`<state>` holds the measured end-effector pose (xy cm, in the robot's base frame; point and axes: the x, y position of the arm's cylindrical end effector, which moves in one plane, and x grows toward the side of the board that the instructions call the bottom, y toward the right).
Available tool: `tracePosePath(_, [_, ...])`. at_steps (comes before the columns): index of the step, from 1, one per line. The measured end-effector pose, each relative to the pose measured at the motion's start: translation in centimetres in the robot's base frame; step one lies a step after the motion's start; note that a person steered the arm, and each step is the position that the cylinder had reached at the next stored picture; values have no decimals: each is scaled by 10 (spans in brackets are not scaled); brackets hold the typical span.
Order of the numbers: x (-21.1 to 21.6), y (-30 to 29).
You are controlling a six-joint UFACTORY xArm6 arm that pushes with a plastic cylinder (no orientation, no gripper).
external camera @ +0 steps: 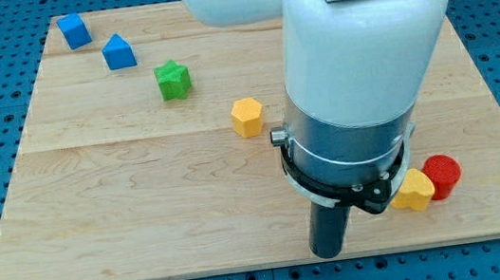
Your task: Push your arm to the left of the yellow heart
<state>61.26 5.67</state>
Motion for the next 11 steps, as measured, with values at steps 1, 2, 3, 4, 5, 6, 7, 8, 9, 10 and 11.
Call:
tracePosePath(1, [-5, 0])
tracePosePath(2, [-5, 0])
tracePosePath(3, [-8, -2])
tracePosePath(4, [-8, -2])
tracePosePath(5, [-14, -3])
tracePosePath(6, [-16, -6])
tracePosePath(7, [-21, -6])
tracePosePath(8, [-21, -6])
tracePosePath(9, [-21, -10])
tracePosePath(10, [-23, -18])
tracePosePath(11, [-24, -27])
